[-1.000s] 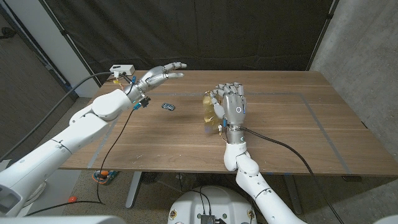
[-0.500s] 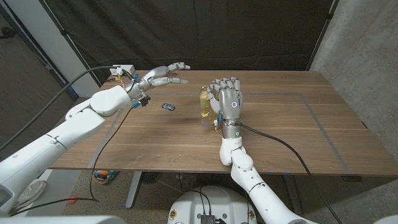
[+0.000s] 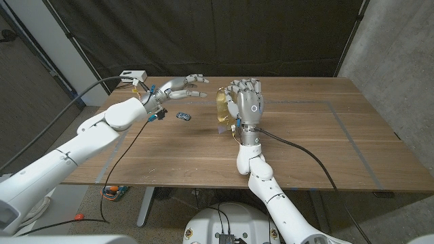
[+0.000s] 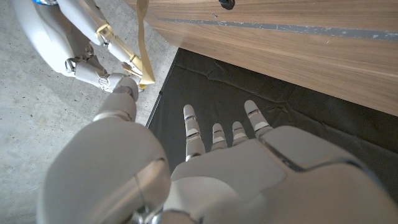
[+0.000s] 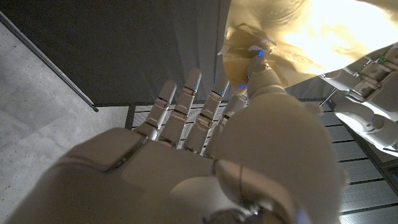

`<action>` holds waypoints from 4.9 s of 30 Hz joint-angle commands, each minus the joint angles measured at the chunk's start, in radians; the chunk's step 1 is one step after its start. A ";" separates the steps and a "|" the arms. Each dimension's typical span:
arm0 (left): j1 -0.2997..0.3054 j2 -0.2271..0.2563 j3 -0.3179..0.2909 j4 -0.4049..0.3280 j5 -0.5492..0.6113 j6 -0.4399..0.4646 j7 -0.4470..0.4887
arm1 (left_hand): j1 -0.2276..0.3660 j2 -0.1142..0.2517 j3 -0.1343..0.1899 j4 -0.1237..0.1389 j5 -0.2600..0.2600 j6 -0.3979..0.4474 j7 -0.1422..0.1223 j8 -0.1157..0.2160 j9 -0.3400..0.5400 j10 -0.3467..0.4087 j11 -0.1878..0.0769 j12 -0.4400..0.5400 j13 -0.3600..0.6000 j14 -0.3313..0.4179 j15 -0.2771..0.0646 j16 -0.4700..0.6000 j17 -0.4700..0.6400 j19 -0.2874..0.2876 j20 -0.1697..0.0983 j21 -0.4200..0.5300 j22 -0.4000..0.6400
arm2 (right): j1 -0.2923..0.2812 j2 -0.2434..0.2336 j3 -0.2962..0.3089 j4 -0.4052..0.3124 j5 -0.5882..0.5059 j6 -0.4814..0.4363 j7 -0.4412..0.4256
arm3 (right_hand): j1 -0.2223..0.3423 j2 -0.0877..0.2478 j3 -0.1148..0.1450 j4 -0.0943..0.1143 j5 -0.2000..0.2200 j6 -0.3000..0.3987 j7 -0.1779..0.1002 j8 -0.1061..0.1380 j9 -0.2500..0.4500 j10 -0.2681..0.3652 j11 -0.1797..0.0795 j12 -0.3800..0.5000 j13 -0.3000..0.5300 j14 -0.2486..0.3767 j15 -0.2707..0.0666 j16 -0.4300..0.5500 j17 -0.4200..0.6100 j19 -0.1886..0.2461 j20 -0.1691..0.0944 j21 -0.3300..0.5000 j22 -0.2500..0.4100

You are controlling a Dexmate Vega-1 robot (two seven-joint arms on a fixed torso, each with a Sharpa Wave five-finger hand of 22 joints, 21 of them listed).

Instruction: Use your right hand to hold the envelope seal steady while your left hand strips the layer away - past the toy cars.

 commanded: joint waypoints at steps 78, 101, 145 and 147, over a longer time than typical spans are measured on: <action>-0.005 -0.223 0.069 0.048 0.152 0.027 0.297 | 0.301 0.273 0.030 0.021 -0.069 0.582 0.075 0.333 0.061 0.422 -0.169 0.073 0.024 0.268 -0.132 0.071 -0.001 0.087 -0.047 0.044 0.016 | 0.067 0.040 0.036 0.079 0.002 0.085 0.000 | -0.041 -0.026 0.079 0.013 -0.026 0.080 0.049 -0.006 0.022 0.008 0.003 -0.027 0.019 0.044 -0.171 -0.018 0.020 -0.011 0.000 0.033 -0.039; -0.171 -0.226 0.112 0.233 -0.109 0.060 -0.011 | 0.295 0.292 0.035 0.040 -0.053 0.540 0.096 0.351 0.106 0.419 -0.163 0.061 0.042 0.239 -0.123 0.054 0.000 0.092 -0.058 0.062 0.017 | 0.121 -0.329 -0.279 -0.184 0.698 -0.048 0.298 | -0.363 -0.080 0.059 0.100 -0.017 -0.449 0.078 -0.250 0.002 -0.235 0.088 -0.153 0.036 -0.045 -0.132 -0.072 0.045 -0.024 0.047 0.034 -0.122; -0.374 -0.259 0.230 0.373 -0.137 -0.026 -0.348 | 0.278 0.278 0.015 0.056 -0.025 0.490 0.047 0.348 0.126 0.369 -0.135 0.047 0.086 0.201 -0.111 0.037 0.009 0.049 -0.055 0.068 0.016 | 0.209 -0.502 -0.387 -0.199 0.927 0.063 0.251 | -0.133 0.015 0.197 -0.011 0.106 0.072 0.083 -0.135 0.002 0.002 0.002 -0.087 0.030 0.042 -0.182 -0.050 0.047 0.050 -0.036 0.035 -0.119; -0.376 -0.261 0.228 0.384 -0.146 -0.039 -0.359 | 0.241 0.240 -0.023 0.062 -0.051 0.275 0.023 0.242 0.080 0.303 -0.095 0.020 0.106 0.168 -0.083 0.030 0.014 0.019 -0.041 0.067 0.018 | 0.209 -0.501 -0.386 -0.197 0.925 0.060 0.243 | -0.126 0.017 0.200 -0.012 0.105 0.073 0.089 -0.134 0.004 0.006 0.002 -0.087 0.031 0.040 -0.182 -0.052 0.047 0.048 -0.038 0.036 -0.119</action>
